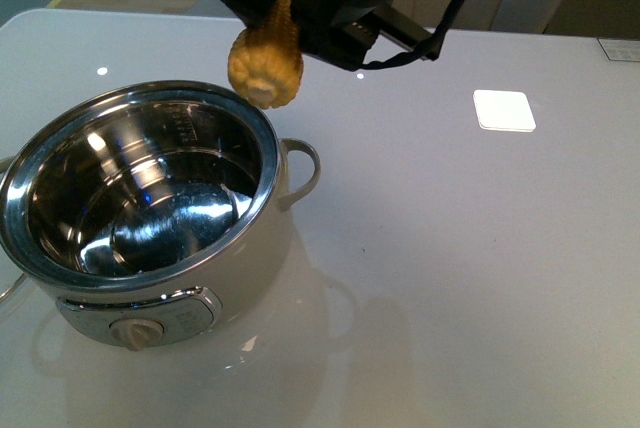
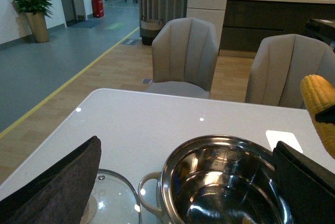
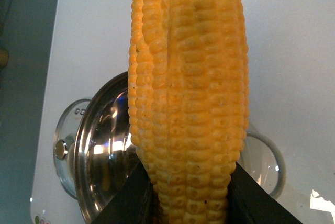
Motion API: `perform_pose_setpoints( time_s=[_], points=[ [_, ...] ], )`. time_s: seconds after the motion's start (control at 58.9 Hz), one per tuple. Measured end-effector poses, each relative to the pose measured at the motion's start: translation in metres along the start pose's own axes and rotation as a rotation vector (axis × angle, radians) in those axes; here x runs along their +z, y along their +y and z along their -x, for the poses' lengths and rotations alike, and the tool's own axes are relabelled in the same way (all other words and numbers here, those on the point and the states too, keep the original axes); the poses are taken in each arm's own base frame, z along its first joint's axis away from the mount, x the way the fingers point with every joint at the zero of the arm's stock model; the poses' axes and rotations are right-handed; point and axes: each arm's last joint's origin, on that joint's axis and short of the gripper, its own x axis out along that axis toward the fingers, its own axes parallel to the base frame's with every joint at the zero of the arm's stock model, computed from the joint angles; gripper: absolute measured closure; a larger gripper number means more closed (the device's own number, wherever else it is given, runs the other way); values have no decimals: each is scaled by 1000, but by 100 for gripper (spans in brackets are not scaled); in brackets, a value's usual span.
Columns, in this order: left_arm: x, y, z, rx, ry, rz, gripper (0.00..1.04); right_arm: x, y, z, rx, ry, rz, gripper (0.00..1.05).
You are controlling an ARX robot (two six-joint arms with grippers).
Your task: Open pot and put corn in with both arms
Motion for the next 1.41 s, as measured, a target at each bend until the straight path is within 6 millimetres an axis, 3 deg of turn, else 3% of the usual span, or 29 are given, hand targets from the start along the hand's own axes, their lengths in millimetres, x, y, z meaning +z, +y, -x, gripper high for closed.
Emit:
perform_pose_setpoints(
  time_s=[0.39, 0.662, 1.069, 1.272, 1.408],
  points=[
    [0, 0, 0, 0, 0, 0, 7, -26, 11, -43, 55, 119, -69, 82],
    [0, 0, 0, 0, 0, 0, 7, -44, 16, -47, 91, 189, -50, 77],
    [0, 0, 0, 0, 0, 0, 7, -75, 4, -58, 50, 305, -18, 74],
    [0, 0, 0, 0, 0, 0, 7, -78, 5, -58, 53, 318, -1, 56],
    [0, 0, 0, 0, 0, 0, 7, -79, 6, -58, 56, 320, 4, 34]
  ],
)
